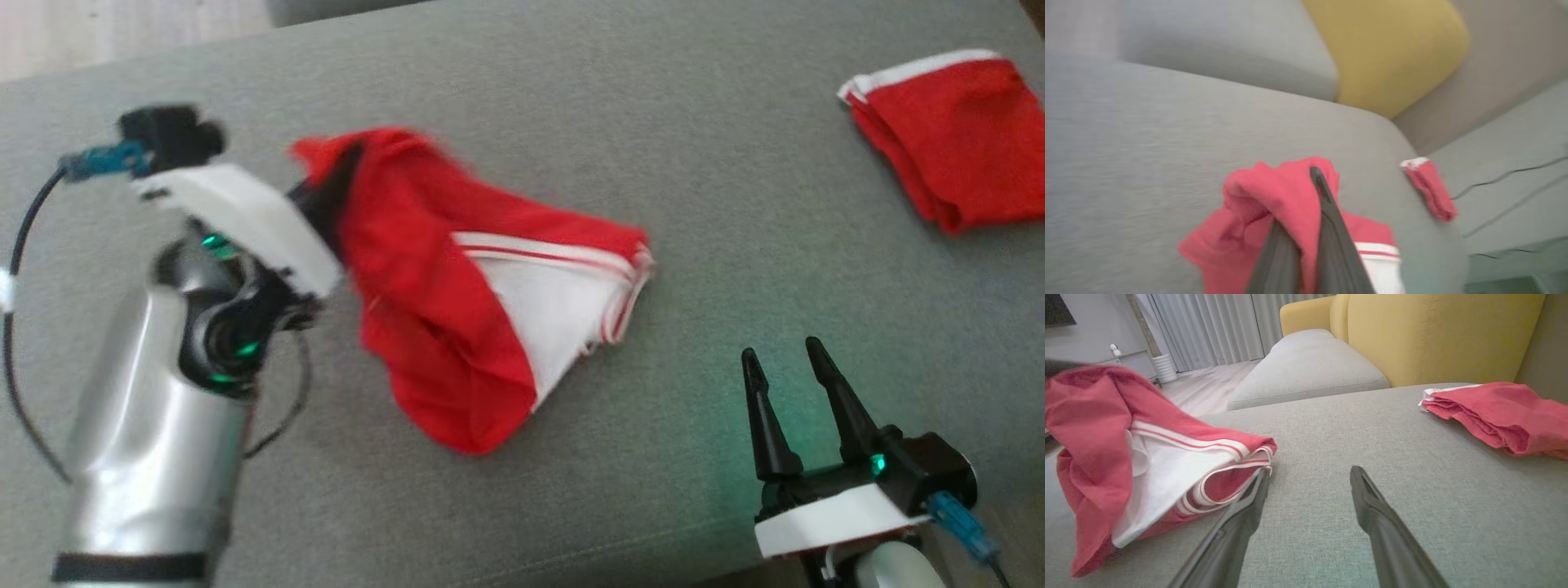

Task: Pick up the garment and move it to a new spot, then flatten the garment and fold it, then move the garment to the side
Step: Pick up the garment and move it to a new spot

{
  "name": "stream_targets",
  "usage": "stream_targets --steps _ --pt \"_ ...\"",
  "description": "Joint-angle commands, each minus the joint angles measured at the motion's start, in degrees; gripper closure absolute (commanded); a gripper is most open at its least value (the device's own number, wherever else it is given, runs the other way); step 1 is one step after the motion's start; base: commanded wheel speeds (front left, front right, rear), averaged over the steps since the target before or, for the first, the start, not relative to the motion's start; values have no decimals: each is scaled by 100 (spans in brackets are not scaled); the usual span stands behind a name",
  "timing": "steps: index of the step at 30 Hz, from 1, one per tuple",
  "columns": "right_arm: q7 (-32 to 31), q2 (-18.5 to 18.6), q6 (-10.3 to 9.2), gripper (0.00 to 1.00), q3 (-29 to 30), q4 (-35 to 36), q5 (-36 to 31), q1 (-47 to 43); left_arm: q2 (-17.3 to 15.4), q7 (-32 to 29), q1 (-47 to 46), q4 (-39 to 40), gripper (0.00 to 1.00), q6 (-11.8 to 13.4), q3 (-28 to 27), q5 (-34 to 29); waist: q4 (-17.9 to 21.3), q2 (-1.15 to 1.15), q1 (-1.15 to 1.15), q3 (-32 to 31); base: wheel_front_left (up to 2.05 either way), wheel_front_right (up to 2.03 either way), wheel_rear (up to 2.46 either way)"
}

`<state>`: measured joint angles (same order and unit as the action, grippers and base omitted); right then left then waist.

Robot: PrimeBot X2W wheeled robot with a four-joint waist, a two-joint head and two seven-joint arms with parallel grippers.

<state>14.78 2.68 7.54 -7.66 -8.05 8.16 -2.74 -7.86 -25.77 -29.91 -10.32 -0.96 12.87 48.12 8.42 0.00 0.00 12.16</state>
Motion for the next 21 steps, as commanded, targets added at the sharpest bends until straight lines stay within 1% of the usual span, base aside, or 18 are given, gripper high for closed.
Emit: stream_targets --steps 1,2,3,4,5,7,9,11,14,18,21 --pt "21 21 -5 0 -167 158 35 243 -302 218 -398 -133 100 3 -246 -266 101 0 0 52 0 0 0" --pt "21 21 -5 0 -176 149 41 252 -381 407 -451 -504 82 25 -259 -439 132 0 0 59 0 0 0" --pt "21 21 -5 0 -183 142 49 261 -438 608 -497 -845 57 55 -283 -577 163 0 0 65 0 0 0" --pt "21 21 -5 0 -187 134 53 265 -477 778 -531 -1151 2 53 -282 -684 187 0 0 65 0 0 0" --pt "21 21 -5 0 -180 126 60 263 -504 916 -552 -1420 0 30 -262 -767 203 0 0 62 0 0 0" --pt "21 21 -5 0 -155 116 71 248 -514 1176 -578 -1825 0 -34 -227 -874 211 0 0 51 0 0 0" --pt "21 21 -5 0 -131 107 72 224 -582 1525 -587 -2041 0 -123 -131 -1086 201 0 0 22 0 0 0" --pt "21 20 -5 0 -102 99 57 194 -672 2015 -527 -2103 0 -114 -48 -1374 178 0 0 -33 0 0 0" --pt "21 20 -5 0 10 126 42 136 -641 2657 -284 -1995 0 -51 -12 -1577 73 0 0 -146 0 0 0" --pt "21 20 -5 0 118 165 -67 22 -540 3354 317 -1554 0 196 -11 -1764 -127 0 0 -360 0 0 0" --pt "21 20 -5 0 254 219 -151 -55 -437 3688 896 -1093 0 355 41 -1861 -324 0 0 -491 0 0 0"
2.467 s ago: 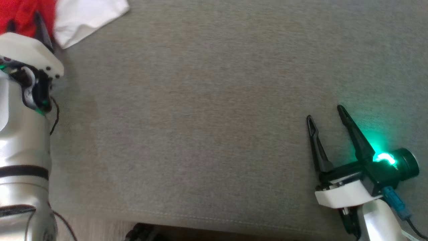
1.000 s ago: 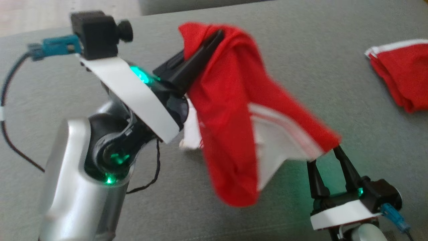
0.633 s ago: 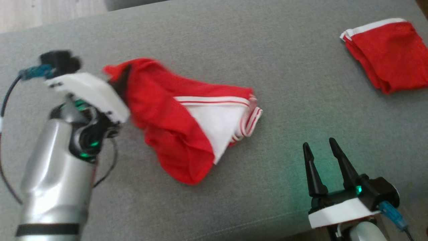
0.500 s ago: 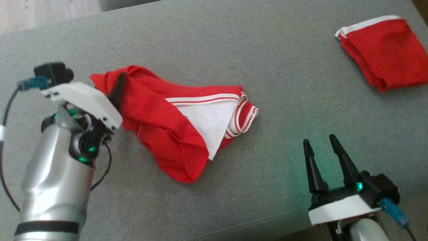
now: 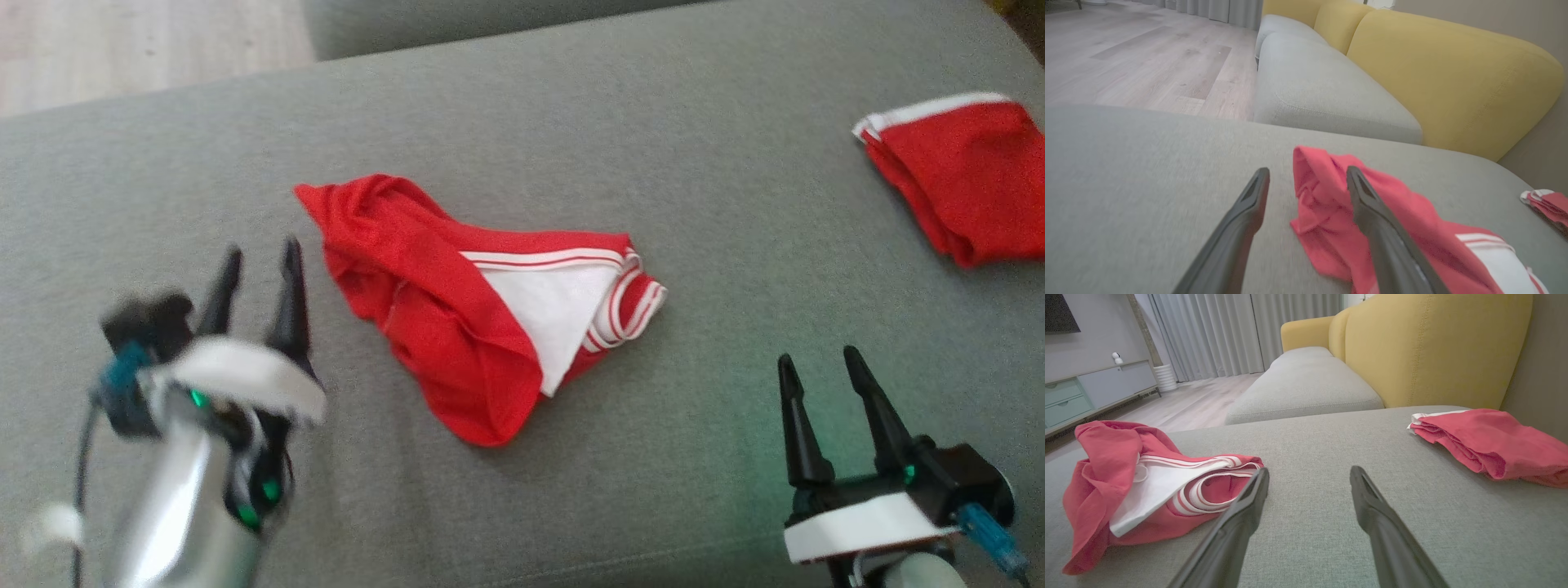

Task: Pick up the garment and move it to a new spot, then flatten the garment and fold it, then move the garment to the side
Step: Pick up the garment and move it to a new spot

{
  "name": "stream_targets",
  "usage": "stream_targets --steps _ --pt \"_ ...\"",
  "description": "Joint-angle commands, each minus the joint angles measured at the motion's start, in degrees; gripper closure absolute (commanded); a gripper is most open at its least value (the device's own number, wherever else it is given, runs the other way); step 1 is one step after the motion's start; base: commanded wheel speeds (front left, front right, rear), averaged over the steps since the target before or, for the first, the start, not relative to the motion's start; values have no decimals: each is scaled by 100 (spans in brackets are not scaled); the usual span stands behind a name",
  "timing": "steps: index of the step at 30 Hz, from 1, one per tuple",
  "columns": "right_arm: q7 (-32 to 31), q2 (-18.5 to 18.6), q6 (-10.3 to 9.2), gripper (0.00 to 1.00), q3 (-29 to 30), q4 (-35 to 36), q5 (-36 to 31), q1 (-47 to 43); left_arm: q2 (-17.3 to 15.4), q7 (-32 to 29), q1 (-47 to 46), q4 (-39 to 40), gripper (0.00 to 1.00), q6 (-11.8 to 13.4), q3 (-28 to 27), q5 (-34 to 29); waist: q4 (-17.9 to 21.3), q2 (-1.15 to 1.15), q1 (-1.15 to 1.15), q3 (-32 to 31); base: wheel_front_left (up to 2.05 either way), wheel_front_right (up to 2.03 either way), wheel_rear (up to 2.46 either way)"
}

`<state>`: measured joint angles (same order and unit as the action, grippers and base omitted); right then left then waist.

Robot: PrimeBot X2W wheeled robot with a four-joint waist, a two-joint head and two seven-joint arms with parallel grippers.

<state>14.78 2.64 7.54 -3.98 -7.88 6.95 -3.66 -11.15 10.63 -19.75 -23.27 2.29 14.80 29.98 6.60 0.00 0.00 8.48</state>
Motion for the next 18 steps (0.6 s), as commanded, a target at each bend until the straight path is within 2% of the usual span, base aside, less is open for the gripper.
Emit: stream_targets --steps 1,5,9,13,18 --pt "21 24 -5 0 -74 220 -61 14 -70 111 81 355 0 73 -127 -70 -212 0 0 -162 0 0 0" --pt "21 24 -5 0 89 250 -175 -85 29 316 814 945 0 258 -12 -282 -487 0 0 -320 0 0 0" --pt "22 24 -5 0 386 232 -257 -169 76 425 1436 1432 0 415 158 -825 -864 0 0 -437 0 0 0" --pt "22 24 -5 0 533 163 -259 -238 118 434 1801 1572 0 359 156 -1146 -1059 0 0 -565 0 0 0" --pt "22 24 -5 0 642 34 -223 -281 166 435 2177 1506 0 253 67 -1308 -1114 0 0 -705 0 0 0"
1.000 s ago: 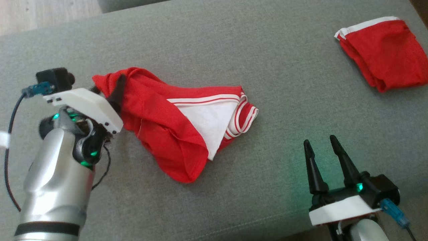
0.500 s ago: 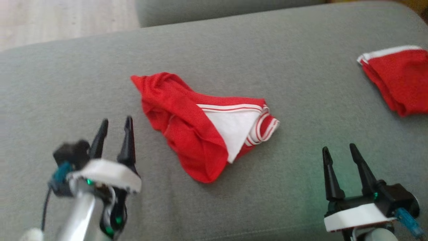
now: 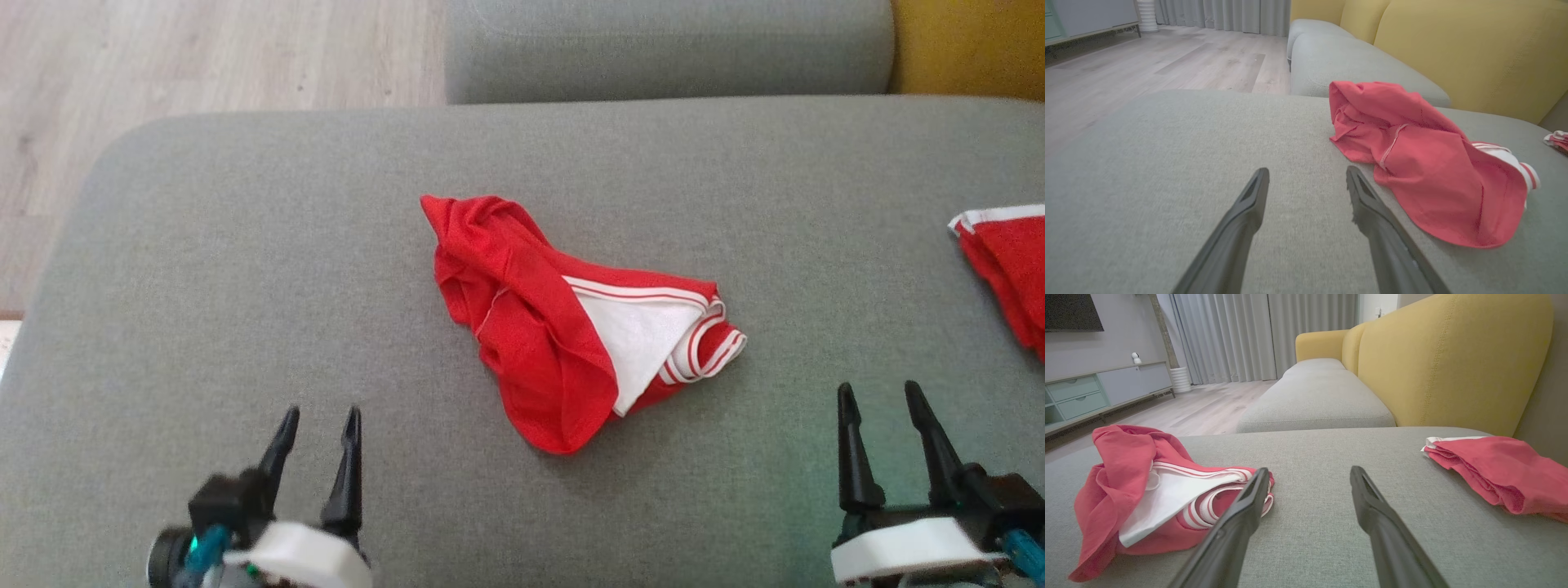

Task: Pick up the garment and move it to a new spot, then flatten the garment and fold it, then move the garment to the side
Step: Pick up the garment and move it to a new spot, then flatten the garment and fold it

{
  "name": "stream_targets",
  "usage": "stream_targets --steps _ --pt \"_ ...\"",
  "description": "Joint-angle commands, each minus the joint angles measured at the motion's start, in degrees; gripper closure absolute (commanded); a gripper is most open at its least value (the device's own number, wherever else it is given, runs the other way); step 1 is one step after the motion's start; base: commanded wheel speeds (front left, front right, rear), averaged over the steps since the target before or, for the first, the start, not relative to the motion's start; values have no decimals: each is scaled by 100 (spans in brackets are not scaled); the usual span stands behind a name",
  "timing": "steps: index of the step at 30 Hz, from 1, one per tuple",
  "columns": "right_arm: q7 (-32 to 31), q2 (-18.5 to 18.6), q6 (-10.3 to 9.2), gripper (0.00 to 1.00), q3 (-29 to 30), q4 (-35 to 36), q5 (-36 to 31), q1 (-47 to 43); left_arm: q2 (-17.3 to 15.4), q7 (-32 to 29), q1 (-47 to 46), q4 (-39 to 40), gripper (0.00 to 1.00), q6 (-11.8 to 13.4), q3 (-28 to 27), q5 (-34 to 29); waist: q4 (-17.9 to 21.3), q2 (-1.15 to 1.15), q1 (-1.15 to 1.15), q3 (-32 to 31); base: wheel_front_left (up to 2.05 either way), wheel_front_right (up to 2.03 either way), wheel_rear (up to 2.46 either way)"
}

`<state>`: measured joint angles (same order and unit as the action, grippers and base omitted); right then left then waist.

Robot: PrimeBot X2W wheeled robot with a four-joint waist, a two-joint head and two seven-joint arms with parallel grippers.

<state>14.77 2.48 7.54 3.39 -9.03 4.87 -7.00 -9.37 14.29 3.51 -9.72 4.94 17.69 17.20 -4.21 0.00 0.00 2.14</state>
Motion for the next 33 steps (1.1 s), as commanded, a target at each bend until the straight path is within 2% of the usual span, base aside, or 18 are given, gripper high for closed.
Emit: stream_targets --steps 1,12,24,28,33 --pt "23 40 -5 0 -80 106 -14 50 6 70 -59 141 0 -28 -266 -52 -32 0 0 -110 0 0 0" --pt "23 40 -5 0 -47 -224 2 -28 270 70 398 132 0 -230 -722 -267 -16 0 0 -328 0 0 0" --pt "23 40 -5 0 -88 -253 33 -55 452 71 397 66 0 -479 -985 -459 51 0 0 -309 0 0 0" --pt "23 40 -5 0 -161 -251 40 4 502 71 60 187 0 -663 -713 -645 121 0 0 -239 0 0 0" --pt "23 40 -5 0 -305 -217 61 113 595 -55 -752 266 0 -929 159 -872 310 0 0 -106 0 0 0"
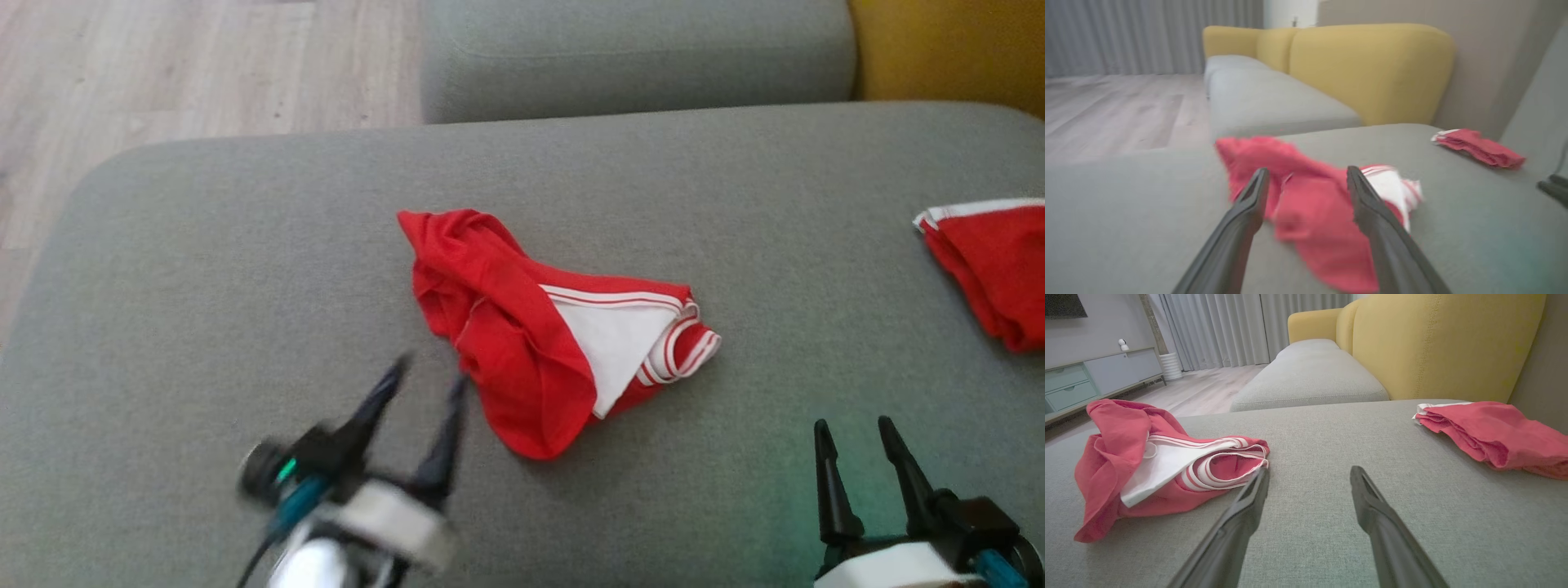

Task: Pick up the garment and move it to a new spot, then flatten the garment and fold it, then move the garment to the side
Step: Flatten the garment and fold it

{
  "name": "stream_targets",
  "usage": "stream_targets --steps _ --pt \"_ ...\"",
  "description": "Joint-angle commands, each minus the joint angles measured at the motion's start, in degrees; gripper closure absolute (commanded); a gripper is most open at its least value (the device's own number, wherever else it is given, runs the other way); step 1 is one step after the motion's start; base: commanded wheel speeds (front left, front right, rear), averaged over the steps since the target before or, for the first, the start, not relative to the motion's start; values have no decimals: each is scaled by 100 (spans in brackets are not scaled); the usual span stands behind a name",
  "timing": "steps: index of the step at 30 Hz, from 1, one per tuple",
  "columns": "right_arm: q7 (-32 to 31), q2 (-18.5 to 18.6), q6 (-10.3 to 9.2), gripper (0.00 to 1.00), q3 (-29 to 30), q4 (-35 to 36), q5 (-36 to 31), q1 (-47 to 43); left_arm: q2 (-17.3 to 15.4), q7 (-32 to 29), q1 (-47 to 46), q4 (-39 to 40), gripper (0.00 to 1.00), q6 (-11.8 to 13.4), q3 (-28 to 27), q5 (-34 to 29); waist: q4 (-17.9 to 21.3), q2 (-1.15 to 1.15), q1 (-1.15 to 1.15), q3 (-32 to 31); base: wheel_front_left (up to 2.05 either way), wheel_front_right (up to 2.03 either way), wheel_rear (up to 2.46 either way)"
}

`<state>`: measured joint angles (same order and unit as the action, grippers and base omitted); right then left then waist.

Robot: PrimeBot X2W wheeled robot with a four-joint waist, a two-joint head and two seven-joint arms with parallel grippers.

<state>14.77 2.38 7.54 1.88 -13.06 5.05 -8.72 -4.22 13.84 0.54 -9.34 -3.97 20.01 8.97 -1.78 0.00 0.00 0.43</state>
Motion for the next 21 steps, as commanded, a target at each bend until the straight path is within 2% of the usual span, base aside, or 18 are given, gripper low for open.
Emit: stream_targets --steps 1,6,9,11,17,21 --pt "23 50 -5 0 -177 201 50 307 97 -76 -655 228 0 -79 128 -57 106 0 0 109 0 0 0" --pt "23 50 -5 0 -300 237 88 455 130 -537 -1643 -39 0 -190 1194 77 340 0 0 350 0 0 0" --pt "23 50 -5 0 -382 228 129 539 132 -832 -2109 -370 0 -149 1810 300 502 0 0 468 0 0 0" --pt "23 50 -5 0 -401 224 144 562 132 -921 -2225 -499 0 -105 1964 408 553 0 0 505 0 0 0" --pt "23 50 -5 0 -504 211 203 690 134 -1281 -2877 -1525 0 195 2709 628 833 0 0 719 0 0 0" --pt "23 50 -5 0 -527 190 245 772 134 -1425 -3253 -2359 0 550 2985 704 976 0 0 823 0 0 0"
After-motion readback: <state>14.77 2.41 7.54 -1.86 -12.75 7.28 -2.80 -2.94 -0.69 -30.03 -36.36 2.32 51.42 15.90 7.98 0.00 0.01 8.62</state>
